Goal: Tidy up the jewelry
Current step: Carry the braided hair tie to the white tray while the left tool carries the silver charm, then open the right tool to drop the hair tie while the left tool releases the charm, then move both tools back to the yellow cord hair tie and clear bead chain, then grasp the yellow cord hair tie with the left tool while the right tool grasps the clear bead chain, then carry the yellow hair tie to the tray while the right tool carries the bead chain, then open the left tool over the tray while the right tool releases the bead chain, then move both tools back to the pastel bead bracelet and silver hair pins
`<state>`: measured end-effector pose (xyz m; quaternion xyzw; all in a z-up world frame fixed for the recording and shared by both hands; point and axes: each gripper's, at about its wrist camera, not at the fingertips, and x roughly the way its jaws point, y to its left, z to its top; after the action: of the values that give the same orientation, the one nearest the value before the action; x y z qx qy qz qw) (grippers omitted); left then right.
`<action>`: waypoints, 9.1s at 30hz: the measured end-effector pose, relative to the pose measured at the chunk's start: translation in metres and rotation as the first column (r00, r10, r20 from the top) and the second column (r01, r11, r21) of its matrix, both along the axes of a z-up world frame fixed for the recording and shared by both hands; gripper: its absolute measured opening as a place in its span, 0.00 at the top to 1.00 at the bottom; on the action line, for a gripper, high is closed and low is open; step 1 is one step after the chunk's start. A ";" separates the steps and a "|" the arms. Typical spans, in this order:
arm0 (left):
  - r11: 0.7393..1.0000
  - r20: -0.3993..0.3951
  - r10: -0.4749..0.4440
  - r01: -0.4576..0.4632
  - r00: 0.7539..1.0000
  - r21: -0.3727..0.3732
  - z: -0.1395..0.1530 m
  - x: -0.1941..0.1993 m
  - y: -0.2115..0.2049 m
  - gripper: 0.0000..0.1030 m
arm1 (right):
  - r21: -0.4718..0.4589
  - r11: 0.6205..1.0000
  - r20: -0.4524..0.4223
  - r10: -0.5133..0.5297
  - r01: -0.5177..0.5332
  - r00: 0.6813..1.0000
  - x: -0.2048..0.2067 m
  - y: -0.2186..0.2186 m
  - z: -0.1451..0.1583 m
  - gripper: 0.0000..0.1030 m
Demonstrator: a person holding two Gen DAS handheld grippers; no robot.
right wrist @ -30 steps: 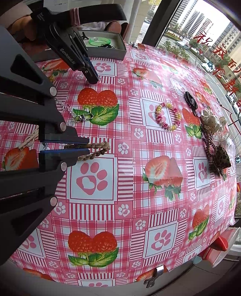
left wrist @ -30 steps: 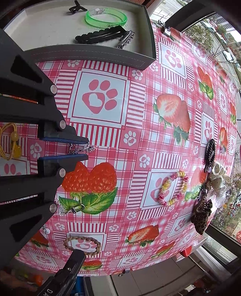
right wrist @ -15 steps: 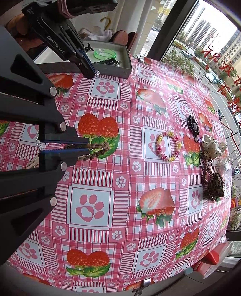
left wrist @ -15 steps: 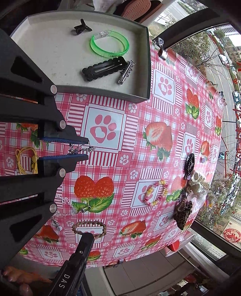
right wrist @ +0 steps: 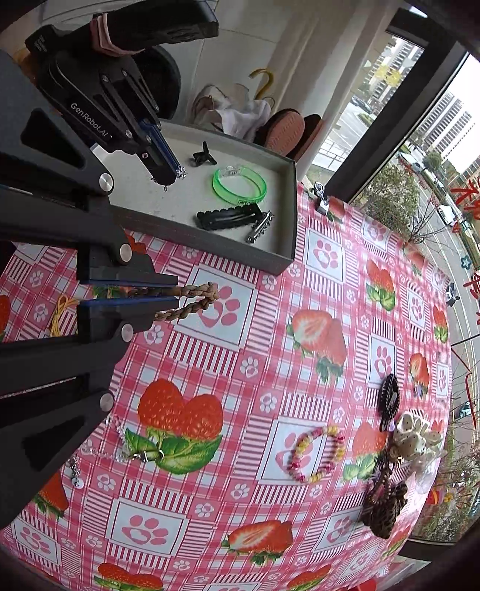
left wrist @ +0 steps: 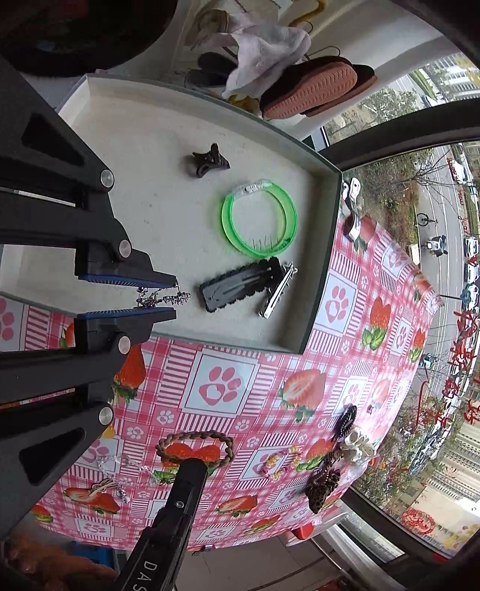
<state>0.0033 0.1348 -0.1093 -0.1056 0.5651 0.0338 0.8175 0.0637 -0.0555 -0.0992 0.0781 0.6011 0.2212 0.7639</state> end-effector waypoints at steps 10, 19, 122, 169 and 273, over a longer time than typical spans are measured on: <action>0.988 -0.050 0.147 -0.144 0.988 0.054 -0.026 -0.024 0.077 0.83 | 0.007 0.985 -0.005 0.171 -0.171 0.985 -0.004 0.102 -0.014 0.95; 0.976 -0.066 0.189 -0.180 0.980 0.119 -0.052 -0.022 0.102 0.83 | -0.034 0.971 -0.054 0.236 -0.238 0.970 -0.002 0.158 -0.053 0.95; 0.934 -0.212 -0.314 0.342 0.925 0.106 -0.082 -0.015 -0.155 0.00 | -0.255 0.949 -0.040 -0.200 0.183 0.979 -0.030 -0.126 -0.076 0.35; 0.972 -0.008 -0.227 0.226 0.974 -0.069 0.021 0.000 -0.084 0.81 | -0.114 0.979 0.040 -0.165 0.169 0.985 -0.011 -0.095 0.011 0.95; 0.981 -0.011 -0.018 0.020 1.000 0.191 -0.001 0.008 0.022 0.00 | 0.039 0.997 -0.019 -0.060 0.061 0.998 -0.005 0.023 -0.009 0.18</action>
<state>0.0114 0.1572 -0.1105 -0.0211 0.5638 0.0804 0.8217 0.0587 -0.0328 -0.1078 0.1134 0.6007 0.2093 0.7632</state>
